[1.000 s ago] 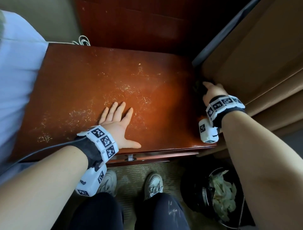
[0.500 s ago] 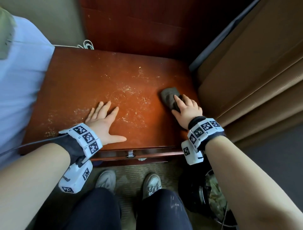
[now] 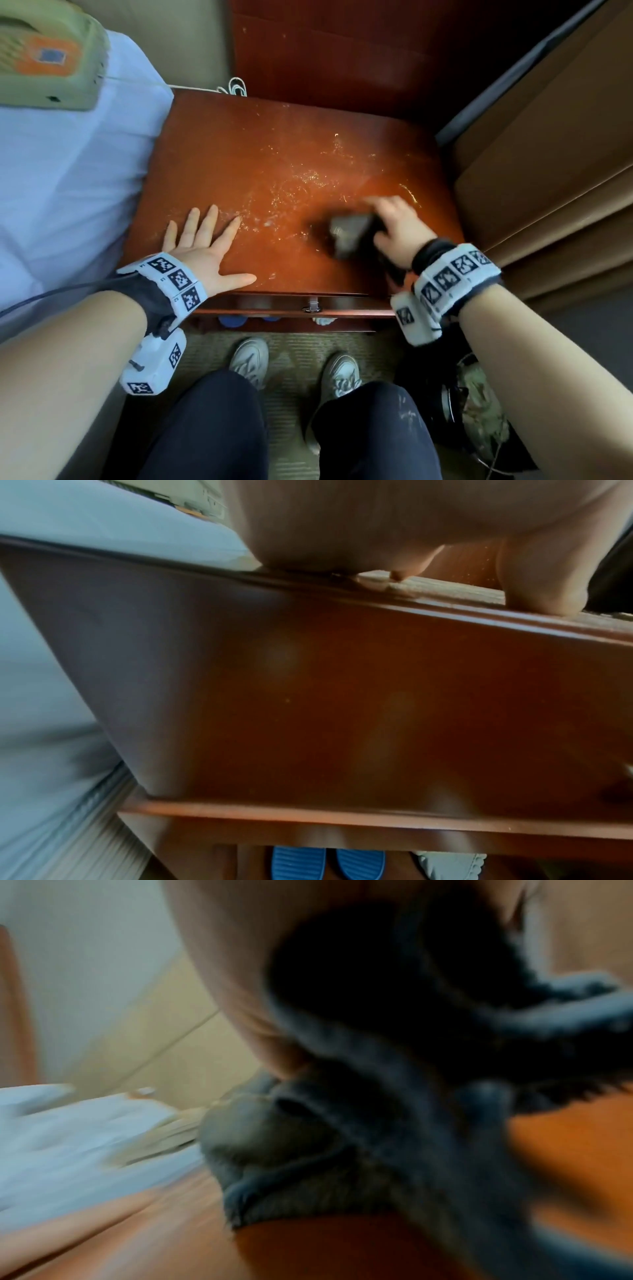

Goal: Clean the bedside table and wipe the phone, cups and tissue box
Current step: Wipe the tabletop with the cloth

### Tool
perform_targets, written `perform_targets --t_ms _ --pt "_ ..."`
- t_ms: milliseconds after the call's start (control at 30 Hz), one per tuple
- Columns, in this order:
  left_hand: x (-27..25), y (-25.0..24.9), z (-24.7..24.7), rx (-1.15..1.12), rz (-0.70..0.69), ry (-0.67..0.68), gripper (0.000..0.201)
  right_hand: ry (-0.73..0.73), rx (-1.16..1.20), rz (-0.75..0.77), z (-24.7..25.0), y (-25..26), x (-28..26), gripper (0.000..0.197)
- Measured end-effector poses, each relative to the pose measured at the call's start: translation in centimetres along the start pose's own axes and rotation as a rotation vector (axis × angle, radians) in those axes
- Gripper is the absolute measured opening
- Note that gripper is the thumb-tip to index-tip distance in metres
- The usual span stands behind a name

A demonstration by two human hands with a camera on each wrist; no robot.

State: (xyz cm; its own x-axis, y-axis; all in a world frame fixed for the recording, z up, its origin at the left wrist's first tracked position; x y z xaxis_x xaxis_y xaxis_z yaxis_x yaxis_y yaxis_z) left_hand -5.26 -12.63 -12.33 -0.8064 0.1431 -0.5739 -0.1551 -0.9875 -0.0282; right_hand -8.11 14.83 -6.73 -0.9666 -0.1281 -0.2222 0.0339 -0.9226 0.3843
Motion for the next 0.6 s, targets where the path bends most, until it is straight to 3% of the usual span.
perform_targets --t_ms 67,133,200,333,400,433,467,533,600 --pt "0.0 0.0 -0.1 -0.001 0.0 -0.002 0.094 -0.109 -0.049 -0.323 0.9 -2.8 1.7 0.067" --pt "0.0 0.1 -0.1 -0.008 -0.002 0.0 0.095 -0.039 -0.085 -0.496 -0.5 -3.0 2.3 0.072" --pt "0.0 0.2 0.0 -0.011 -0.007 0.002 0.096 0.041 -0.128 -0.368 -2.5 -0.1 2.5 0.078" --pt "0.1 0.4 0.0 -0.05 -0.036 0.014 0.104 0.294 -0.126 0.195 -7.2 7.5 -1.9 0.073" --pt "0.2 0.5 0.0 -0.068 -0.051 0.037 0.112 0.492 0.021 0.31 -7.2 8.4 -4.6 0.061" --pt "0.2 0.6 -0.1 -0.068 -0.058 0.043 0.115 0.513 0.085 0.328 -6.2 8.2 -4.9 0.059" --pt "0.2 0.5 -0.1 -0.064 -0.063 0.045 0.117 0.45 0.12 0.321 -4.8 7.4 -4.3 0.06" --pt "0.2 0.5 0.0 -0.063 -0.064 0.046 0.117 0.191 0.097 0.191 -1.5 4.0 -1.6 0.058" --pt "0.0 0.5 -0.1 -0.07 -0.061 0.05 0.117 -0.05 0.003 -0.101 0.8 -0.2 0.4 0.059"
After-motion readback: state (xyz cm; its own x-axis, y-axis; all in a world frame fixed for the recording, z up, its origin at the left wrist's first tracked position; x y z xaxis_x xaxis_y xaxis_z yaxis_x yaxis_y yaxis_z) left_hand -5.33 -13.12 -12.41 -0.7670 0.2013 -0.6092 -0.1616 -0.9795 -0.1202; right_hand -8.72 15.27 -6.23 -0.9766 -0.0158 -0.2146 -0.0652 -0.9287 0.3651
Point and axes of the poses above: each hand's wrist, its own x-axis towards the middle knuckle, its own z-axis out of the back of the hand, y = z × x, the point moved 8 cm from there along x, towards the middle knuckle
